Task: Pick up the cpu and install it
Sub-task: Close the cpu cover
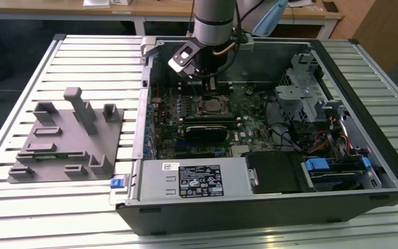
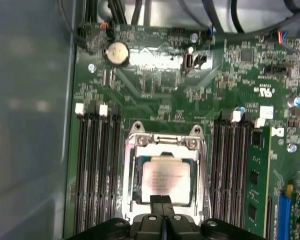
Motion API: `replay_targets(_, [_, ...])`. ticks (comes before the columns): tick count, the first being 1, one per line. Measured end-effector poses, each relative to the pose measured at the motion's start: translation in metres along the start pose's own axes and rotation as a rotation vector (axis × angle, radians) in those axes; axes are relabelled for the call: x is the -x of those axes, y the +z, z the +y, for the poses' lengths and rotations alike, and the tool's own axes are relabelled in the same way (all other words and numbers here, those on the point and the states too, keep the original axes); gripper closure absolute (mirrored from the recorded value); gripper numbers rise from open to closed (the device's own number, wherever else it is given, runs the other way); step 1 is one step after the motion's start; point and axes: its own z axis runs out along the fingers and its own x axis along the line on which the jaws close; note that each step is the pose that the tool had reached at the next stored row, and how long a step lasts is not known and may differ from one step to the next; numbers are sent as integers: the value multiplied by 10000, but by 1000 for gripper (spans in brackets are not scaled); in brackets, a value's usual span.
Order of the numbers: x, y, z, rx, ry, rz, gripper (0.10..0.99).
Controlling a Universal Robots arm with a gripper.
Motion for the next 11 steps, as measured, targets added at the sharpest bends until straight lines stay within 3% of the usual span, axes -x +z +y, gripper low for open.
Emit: replay_targets(11, [-3,96,-51,0,0,0,980])
